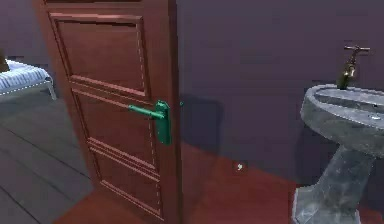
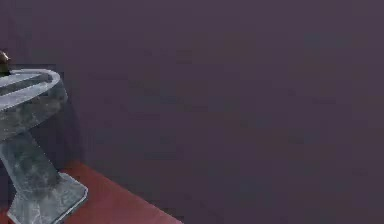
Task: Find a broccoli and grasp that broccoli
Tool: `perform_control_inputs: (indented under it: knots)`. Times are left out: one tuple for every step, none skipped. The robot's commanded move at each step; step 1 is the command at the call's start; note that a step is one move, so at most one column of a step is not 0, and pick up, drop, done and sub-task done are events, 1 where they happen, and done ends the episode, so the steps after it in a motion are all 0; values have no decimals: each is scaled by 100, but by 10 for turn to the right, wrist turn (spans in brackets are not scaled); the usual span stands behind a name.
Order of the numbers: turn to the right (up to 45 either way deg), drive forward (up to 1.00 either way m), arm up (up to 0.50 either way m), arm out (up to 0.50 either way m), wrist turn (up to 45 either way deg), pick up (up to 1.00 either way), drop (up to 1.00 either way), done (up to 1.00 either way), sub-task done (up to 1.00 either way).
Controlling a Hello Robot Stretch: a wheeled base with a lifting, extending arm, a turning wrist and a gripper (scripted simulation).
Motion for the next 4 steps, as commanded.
perform_control_inputs:
  knots:
    - [-450,0,0,0,0,0,0,0,0]
    - [-450,0,0,0,0,0,0,0,0]
    - [-450,0,0,0,0,0,0,0,0]
    - [-150,0,0,0,0,0,0,0,0]
